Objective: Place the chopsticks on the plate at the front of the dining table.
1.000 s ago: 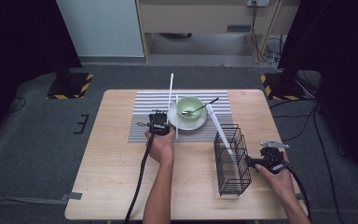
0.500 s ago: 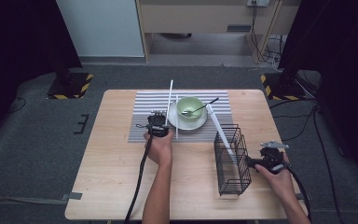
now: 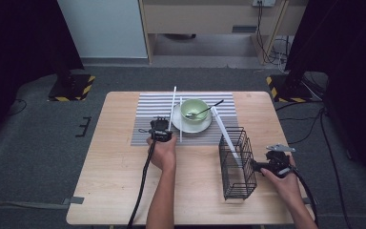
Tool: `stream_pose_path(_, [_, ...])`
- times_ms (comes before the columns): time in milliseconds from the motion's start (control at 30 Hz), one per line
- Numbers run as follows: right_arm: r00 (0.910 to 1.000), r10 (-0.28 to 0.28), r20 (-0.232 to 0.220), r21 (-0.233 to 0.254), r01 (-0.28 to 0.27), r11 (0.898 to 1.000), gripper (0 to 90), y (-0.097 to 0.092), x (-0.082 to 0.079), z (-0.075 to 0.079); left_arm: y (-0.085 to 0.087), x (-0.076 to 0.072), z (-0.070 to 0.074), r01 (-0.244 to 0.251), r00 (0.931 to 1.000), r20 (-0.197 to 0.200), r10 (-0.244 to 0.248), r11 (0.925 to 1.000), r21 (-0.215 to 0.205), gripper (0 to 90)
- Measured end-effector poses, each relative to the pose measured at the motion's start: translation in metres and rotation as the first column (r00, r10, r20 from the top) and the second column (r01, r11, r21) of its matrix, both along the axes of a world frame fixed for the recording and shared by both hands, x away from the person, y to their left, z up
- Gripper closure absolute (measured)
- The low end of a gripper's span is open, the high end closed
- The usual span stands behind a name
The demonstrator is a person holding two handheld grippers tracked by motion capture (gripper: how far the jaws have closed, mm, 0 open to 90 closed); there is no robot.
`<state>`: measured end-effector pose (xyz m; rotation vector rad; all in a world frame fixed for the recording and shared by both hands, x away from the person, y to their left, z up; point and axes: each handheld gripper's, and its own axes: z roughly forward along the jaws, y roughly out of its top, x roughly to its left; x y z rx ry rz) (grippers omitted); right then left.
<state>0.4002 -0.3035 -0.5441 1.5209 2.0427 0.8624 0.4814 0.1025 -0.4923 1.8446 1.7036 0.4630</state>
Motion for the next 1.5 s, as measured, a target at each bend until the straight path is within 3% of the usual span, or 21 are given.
stream_pose_path(633, [1.0, 0.0, 0.0, 0.0, 0.0, 1.0, 2.1, 0.0, 0.0012, -0.0001, -0.0035, -0.0029, -0.0027, -0.004, 0.9998, -0.02, 0.004, 0.9999, 0.015, 86.6])
stream_pose_path(1500, [1.0, 0.0, 0.0, -0.001, 0.0, 1.0, 2.0, 0.0, 0.0016, -0.0002, -0.0042, -0.0036, -0.0066, -0.006, 0.9996, -0.026, 0.006, 1.0, -0.001, 86.2])
